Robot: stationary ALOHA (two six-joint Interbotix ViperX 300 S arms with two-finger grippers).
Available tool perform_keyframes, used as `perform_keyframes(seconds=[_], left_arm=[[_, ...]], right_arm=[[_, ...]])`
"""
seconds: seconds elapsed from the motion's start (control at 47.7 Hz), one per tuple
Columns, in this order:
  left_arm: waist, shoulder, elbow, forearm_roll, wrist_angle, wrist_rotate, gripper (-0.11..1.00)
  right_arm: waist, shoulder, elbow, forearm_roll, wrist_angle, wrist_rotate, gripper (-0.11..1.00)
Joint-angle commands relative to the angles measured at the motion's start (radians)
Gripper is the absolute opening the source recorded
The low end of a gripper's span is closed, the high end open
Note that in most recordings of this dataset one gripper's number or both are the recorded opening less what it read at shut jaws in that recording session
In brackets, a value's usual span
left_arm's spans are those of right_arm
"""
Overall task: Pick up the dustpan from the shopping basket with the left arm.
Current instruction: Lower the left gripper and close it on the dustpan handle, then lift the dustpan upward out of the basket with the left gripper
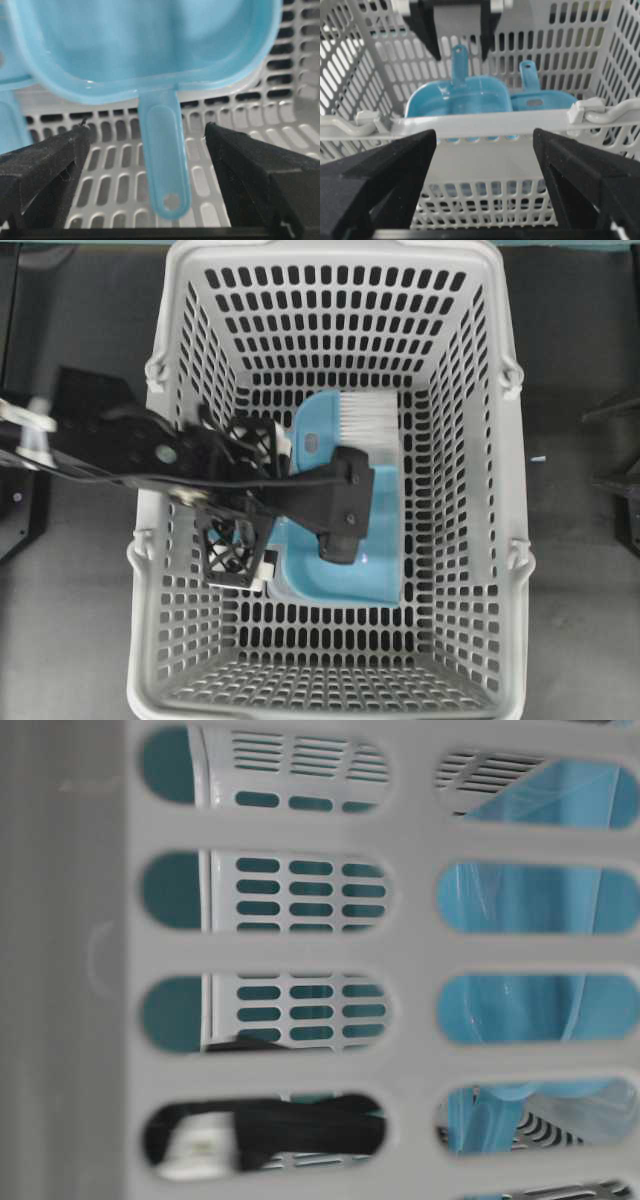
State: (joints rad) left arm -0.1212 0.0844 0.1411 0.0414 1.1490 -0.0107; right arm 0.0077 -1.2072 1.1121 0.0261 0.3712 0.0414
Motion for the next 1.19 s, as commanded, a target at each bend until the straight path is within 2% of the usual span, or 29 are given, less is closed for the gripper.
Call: perform_keyframes(seconds=[0.0, 0.21, 0.314, 0.377, 0.482, 0.524, 0.776, 1.174], left_arm=[[-0.005, 0.018, 0.0, 0.003, -0.002, -0.003, 0.89], [-0.008, 0.046, 0.015, 0.003, -0.006, -0.017, 0.88], [-0.008, 0.044, 0.02, 0.003, -0.012, -0.049, 0.8], [-0.008, 0.041, 0.02, 0.003, -0.014, -0.074, 0.68], [-0.008, 0.04, 0.018, 0.003, -0.026, -0.101, 0.36], [-0.008, 0.035, 0.018, 0.003, -0.034, -0.106, 0.29], [-0.003, -0.034, -0.003, 0.003, -0.071, -0.114, 0.31], [0.032, -0.265, 0.018, 0.003, -0.147, -0.114, 0.31]], right_arm=[[0.0, 0.005, -0.005, 0.003, -0.009, 0.002, 0.75], [0.0, 0.005, 0.005, 0.003, -0.011, 0.002, 0.75], [0.0, 0.005, 0.008, 0.003, -0.011, 0.002, 0.75], [0.0, 0.003, 0.009, 0.003, -0.011, 0.002, 0.75], [0.0, -0.002, 0.012, 0.003, -0.008, 0.002, 0.75], [0.0, -0.006, 0.012, 0.003, -0.008, 0.002, 0.75], [0.0, -0.026, 0.028, 0.003, -0.006, 0.002, 0.75], [0.0, -0.035, 0.038, 0.005, -0.008, 0.003, 0.75]])
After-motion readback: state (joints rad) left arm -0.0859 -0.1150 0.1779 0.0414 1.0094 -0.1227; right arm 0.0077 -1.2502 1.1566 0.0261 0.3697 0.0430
